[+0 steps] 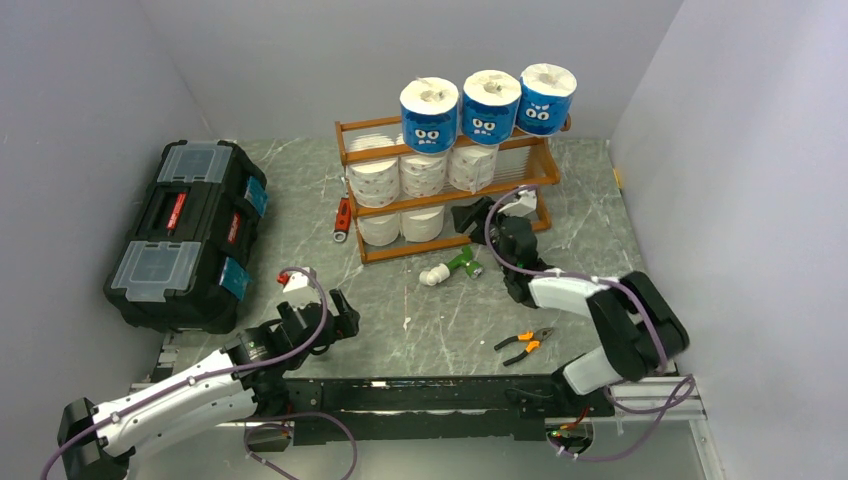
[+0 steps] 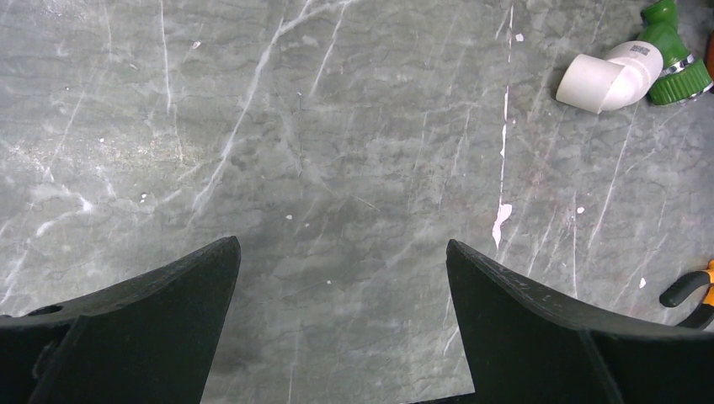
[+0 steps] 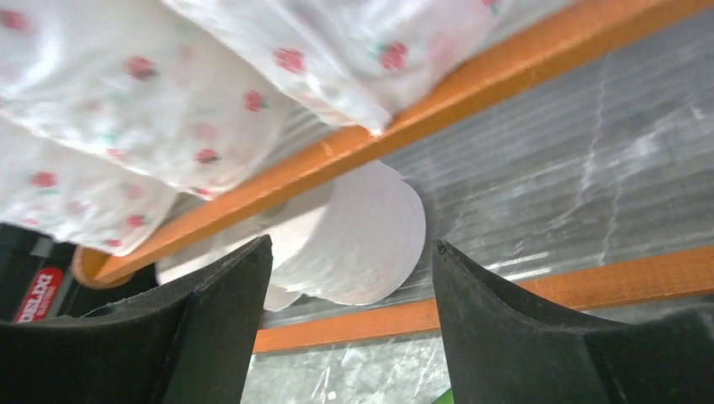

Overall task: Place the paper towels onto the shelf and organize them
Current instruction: Place the paper towel on the shelf, then reset both arms

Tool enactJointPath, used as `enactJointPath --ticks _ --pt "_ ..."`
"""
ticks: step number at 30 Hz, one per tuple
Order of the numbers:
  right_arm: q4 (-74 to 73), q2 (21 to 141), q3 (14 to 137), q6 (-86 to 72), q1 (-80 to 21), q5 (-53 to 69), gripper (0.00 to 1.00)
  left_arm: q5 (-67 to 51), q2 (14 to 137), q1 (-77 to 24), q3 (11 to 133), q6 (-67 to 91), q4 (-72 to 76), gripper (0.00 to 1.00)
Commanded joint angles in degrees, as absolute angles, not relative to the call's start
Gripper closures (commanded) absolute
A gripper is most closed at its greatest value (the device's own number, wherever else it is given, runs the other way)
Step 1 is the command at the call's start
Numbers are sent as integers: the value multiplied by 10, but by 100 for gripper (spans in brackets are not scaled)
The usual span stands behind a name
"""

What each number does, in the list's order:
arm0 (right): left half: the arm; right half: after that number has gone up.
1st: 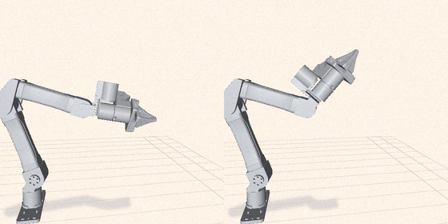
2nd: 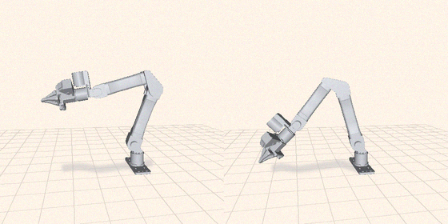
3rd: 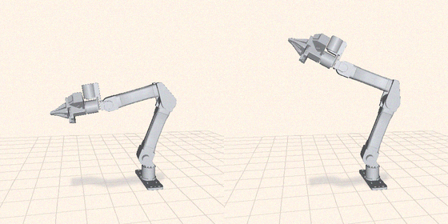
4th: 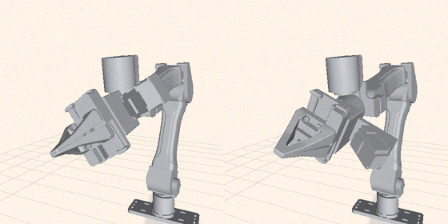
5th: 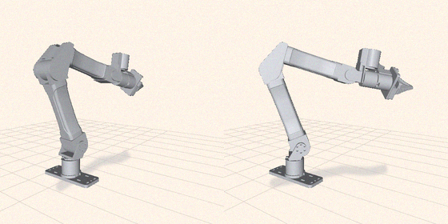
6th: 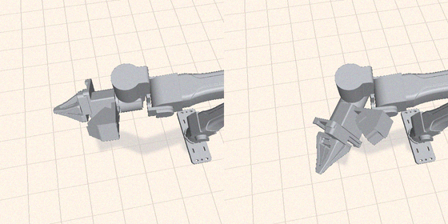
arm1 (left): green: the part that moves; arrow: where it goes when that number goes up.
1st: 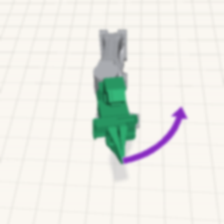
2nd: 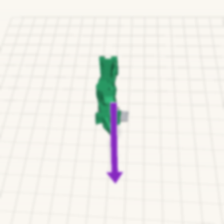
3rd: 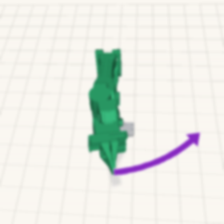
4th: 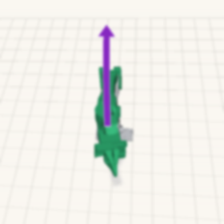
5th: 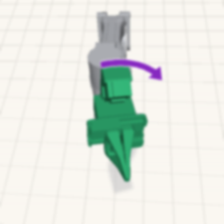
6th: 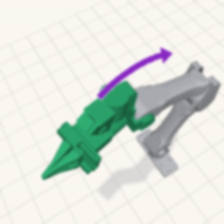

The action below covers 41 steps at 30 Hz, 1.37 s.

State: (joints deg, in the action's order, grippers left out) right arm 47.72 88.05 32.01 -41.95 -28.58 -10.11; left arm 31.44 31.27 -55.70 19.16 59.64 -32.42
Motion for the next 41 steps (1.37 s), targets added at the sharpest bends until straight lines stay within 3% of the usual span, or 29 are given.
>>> enactJointPath --ticks 1,8,14,17,18,20,29,41 --pt "358 782 309 -354 -292 -86 27 332 313 -557 204 591 -323 1" --pt "228 579 229 -269 -347 -131 27 355 347 -556 236 594 -348 1" --pt "109 456 186 -287 -356 -156 26 355 382 -555 237 594 -315 1" --pt "86 410 163 -308 -357 -163 12 351 407 -555 247 592 -304 1" --pt "79 399 158 -314 -357 -166 3 349 415 -555 251 591 -302 1" --pt "70 378 149 -326 -357 -168 0 348 434 -555 258 590 -298 1" --pt "34 378 149 -400 -358 -203 0 340 482 -555 279 587 -289 1" --pt "24 420 172 -388 -358 -197 0 348 473 -555 269 592 -282 1"
